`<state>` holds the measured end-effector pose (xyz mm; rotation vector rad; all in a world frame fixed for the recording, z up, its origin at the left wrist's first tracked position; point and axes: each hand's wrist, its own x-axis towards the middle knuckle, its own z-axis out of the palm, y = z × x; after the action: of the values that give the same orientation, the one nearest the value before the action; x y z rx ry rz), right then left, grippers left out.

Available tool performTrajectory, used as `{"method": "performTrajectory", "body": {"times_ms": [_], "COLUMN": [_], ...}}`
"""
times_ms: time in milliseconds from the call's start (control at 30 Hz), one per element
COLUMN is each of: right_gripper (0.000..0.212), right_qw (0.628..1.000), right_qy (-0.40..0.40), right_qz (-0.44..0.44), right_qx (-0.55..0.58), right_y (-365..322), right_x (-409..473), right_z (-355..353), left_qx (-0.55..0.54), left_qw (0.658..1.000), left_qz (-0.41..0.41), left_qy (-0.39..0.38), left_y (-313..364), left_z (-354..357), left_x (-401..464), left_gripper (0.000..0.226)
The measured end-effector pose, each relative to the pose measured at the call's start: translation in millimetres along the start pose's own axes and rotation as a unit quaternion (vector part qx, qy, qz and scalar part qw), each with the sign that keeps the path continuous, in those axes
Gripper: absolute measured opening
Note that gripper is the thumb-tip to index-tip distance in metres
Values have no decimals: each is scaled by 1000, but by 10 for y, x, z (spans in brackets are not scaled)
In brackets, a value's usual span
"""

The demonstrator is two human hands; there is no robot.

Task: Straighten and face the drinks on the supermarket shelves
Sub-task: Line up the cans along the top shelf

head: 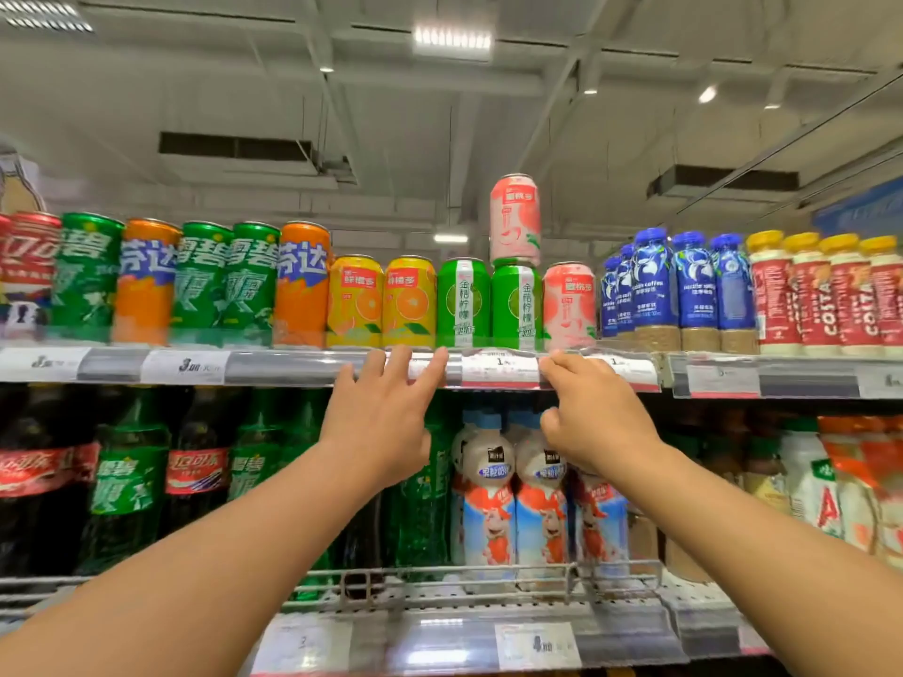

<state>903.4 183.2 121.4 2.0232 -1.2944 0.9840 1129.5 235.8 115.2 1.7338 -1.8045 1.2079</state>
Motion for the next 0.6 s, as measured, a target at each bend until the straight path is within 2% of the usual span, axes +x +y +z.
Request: {"method": "performTrajectory", "body": {"times_ms": [100, 200, 233, 333, 400, 500, 600], "right_gripper": [49, 19, 18, 31, 36, 56, 74], "right_qw": [1000, 999, 1000, 985, 973, 964, 959], "right_qy": [-9, -26, -14, 84, 130, 133, 98], "right_qz": [-16, -26, -16, 29, 42, 70, 101], "right_qx": [-11, -17, 13, 150, 188, 220, 244], "right_y": [28, 71, 93, 175, 181, 70, -67], "right_x": [24, 182, 294, 763, 1101, 1558, 1875], "right_z": [-48, -198, -275, -543, -686, -809, -819], "left_qx": [13, 29, 26, 3, 0, 7, 12], "left_qw": [1000, 999, 999, 1000, 1000, 1000, 1000], "left_qz": [2, -3, -6, -6, -2, -3, -6], "left_qy": [-7, -28, -29, -17, -17, -21, -15], "left_y": [92, 165, 164, 137, 123, 113, 106], "left_z": [-10, -15, -39, -148, -206, -263, -265], "left_x": [71, 93, 114, 218, 284, 353, 368], "left_gripper": [77, 77, 74, 52, 36, 19, 13]}}
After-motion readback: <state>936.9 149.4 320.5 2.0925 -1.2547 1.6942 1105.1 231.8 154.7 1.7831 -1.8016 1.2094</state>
